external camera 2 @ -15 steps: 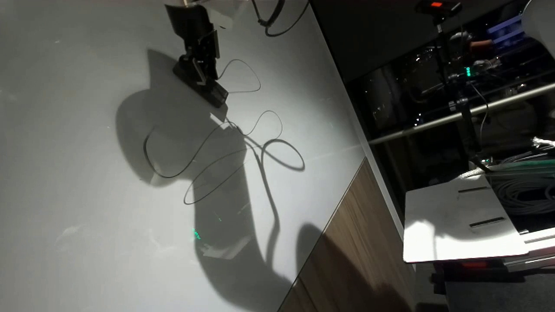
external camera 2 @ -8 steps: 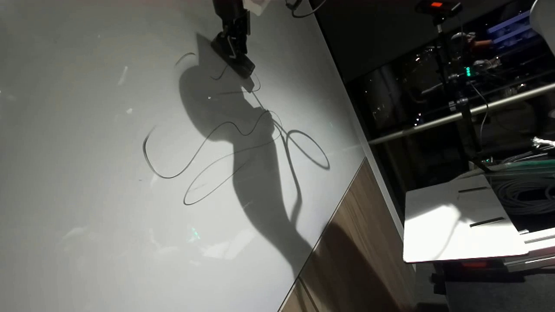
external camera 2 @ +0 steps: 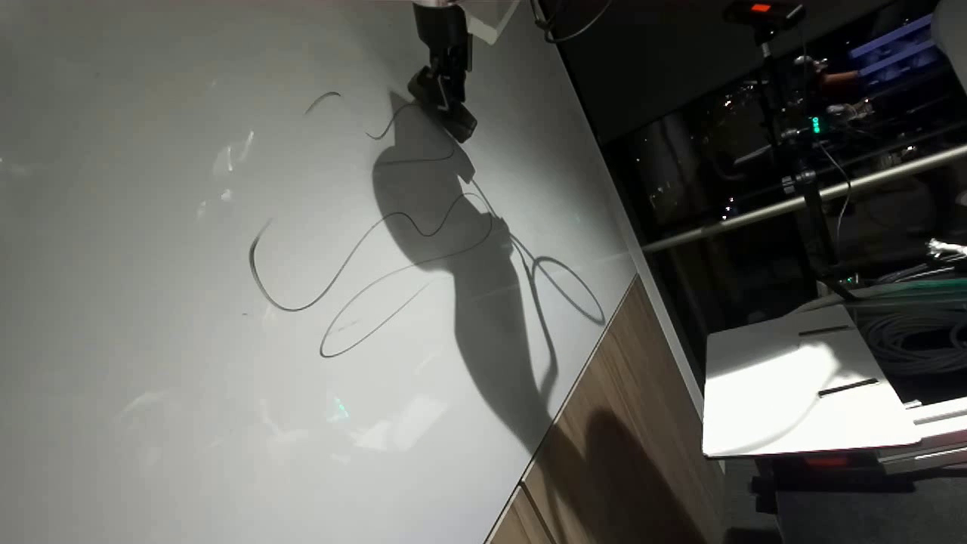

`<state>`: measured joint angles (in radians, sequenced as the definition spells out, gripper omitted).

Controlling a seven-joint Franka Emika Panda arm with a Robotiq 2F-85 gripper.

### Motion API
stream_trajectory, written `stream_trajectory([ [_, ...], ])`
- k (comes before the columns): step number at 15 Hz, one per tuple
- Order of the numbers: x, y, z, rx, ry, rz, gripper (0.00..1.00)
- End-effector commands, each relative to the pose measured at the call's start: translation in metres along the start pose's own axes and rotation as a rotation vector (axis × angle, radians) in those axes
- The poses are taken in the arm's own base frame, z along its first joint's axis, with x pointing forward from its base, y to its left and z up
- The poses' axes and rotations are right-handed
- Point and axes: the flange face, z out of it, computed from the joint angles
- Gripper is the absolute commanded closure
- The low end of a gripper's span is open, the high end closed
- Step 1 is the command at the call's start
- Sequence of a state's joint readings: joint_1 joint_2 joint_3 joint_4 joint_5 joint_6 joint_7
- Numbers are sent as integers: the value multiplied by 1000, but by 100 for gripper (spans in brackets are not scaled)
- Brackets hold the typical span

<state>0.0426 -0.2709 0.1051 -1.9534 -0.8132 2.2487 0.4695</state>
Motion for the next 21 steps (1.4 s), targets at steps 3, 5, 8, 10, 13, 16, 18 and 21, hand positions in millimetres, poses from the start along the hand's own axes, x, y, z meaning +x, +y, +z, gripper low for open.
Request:
stream_trajectory([
  [3, 13, 11, -2, 11, 29, 19, 73],
  [5, 18, 11, 10, 18, 36, 16, 73],
  [8, 30, 3, 35, 29, 35, 3, 73],
  [10, 37, 0, 51, 29, 19, -9, 73],
  [13, 48, -13, 46, 30, 8, -27, 73],
  [16, 65, -51, 31, 32, -12, -48, 73],
  [18, 73, -72, 18, 31, -32, -72, 73],
  [21, 84, -107, -7, 40, -36, -115, 73],
])
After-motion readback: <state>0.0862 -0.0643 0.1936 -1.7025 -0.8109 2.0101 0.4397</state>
